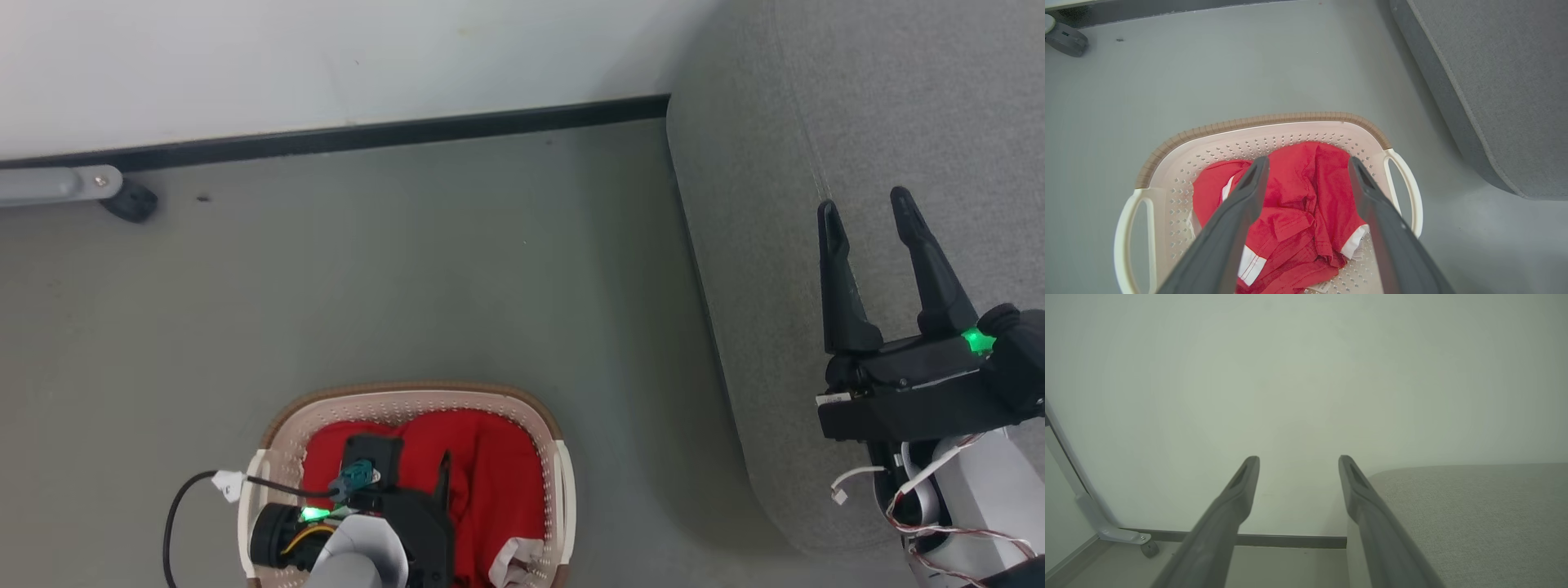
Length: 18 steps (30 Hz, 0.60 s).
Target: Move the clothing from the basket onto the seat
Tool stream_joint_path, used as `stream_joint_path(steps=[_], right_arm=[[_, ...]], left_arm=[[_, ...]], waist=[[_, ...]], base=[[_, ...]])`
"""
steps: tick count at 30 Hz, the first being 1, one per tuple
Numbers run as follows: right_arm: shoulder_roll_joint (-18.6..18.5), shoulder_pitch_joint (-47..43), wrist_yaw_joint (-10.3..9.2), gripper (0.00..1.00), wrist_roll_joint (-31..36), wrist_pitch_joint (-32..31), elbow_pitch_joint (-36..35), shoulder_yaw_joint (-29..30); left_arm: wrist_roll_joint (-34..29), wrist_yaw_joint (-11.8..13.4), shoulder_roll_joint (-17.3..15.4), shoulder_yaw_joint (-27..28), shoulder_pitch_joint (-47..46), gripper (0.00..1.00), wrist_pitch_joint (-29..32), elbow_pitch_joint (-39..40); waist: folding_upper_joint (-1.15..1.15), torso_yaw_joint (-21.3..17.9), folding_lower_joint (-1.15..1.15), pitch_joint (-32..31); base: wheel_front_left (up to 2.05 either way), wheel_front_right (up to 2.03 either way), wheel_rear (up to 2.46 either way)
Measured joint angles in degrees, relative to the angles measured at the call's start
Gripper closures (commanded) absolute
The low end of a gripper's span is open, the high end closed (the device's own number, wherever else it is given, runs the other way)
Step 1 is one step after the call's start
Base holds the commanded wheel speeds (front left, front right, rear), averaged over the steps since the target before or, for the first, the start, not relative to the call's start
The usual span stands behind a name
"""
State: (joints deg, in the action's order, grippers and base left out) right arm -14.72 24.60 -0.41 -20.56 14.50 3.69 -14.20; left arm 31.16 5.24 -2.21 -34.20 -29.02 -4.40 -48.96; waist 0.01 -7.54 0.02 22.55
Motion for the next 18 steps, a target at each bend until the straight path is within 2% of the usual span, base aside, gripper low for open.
stream_joint_path(steps=[18], right_arm=[[2.5,8.51,0.18,0.0,-0.56,0.22,-6.06,1.75]], left_arm=[[-0.18,0.4,-0.27,0.38,-13.27,0.0,6.32,-9.58]], waist=[[0.0,-6.63,-0.01,15.62]], base=[[0.0,0.0,0.0]])
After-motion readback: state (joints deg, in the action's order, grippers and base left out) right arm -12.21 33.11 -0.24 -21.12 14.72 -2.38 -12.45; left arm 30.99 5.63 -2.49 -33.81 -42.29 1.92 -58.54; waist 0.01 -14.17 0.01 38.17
